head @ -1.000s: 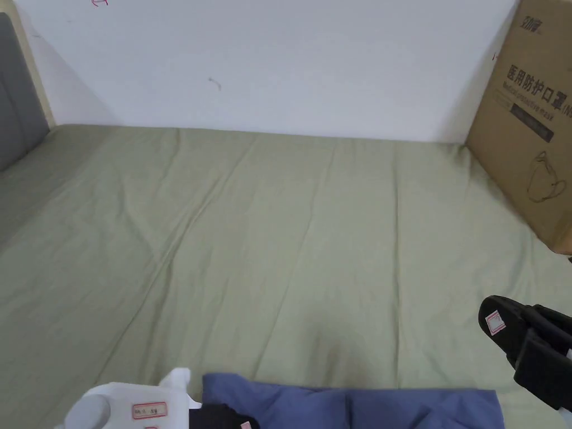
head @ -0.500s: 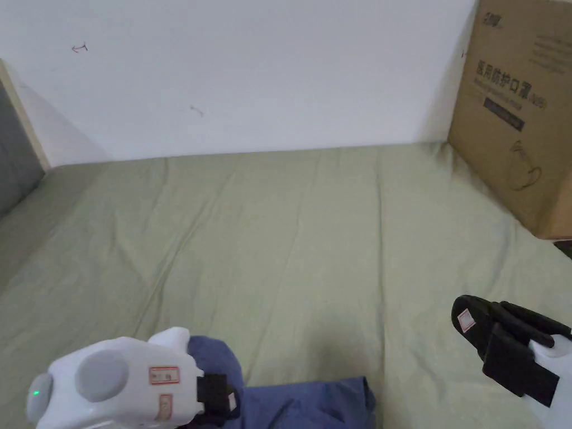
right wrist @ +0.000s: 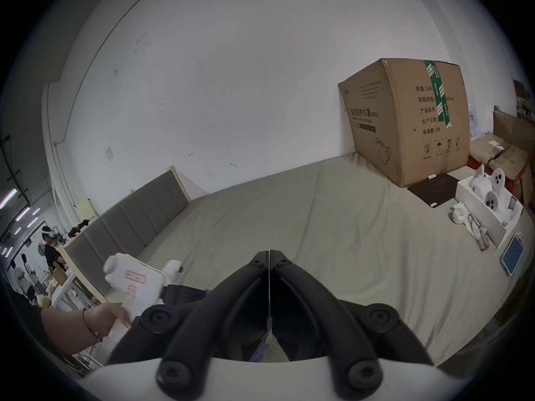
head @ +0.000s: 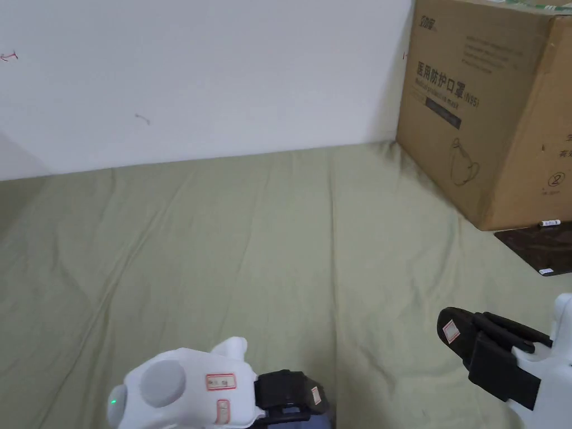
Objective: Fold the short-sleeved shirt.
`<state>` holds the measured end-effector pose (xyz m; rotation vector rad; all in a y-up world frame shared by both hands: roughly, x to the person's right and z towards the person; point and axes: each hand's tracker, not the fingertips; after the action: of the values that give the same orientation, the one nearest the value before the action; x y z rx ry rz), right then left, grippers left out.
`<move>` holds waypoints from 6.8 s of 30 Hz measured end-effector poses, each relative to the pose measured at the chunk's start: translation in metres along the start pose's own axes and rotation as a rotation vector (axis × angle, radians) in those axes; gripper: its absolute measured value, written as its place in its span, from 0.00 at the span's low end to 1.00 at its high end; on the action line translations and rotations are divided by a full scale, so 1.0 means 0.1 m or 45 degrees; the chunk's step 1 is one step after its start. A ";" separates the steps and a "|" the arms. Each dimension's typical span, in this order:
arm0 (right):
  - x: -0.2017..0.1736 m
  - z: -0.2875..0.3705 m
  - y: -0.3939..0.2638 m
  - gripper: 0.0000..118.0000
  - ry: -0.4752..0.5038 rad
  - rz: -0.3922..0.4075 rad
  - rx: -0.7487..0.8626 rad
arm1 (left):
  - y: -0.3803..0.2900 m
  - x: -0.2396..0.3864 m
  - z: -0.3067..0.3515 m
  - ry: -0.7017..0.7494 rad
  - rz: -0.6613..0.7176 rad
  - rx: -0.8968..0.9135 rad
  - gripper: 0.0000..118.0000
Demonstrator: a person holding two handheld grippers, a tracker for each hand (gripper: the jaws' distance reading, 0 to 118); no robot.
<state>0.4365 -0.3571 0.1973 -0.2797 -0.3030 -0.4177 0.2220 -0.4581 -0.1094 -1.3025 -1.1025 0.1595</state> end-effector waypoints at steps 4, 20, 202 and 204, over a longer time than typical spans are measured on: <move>-0.03 -0.03 0.03 0.00 -0.007 0.036 0.014 | -0.09 0.04 0.40 0.180 -0.117 0.123 0.49; 0.10 -0.01 0.01 0.00 0.030 -0.084 0.005 | -0.39 0.03 -1.20 0.180 -0.121 -0.178 0.01; -0.94 -0.15 0.26 1.00 -0.289 0.338 0.432 | -0.89 0.93 1.78 0.771 -0.563 1.436 1.00; -0.95 -0.18 0.26 1.00 -0.289 0.345 0.415 | -0.87 0.93 1.81 0.741 -0.540 1.440 1.00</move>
<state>0.3688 -0.3069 0.1432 -0.0452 -0.5414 -0.0649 0.0994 -0.3026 -0.0099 -0.0616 -0.5688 0.0536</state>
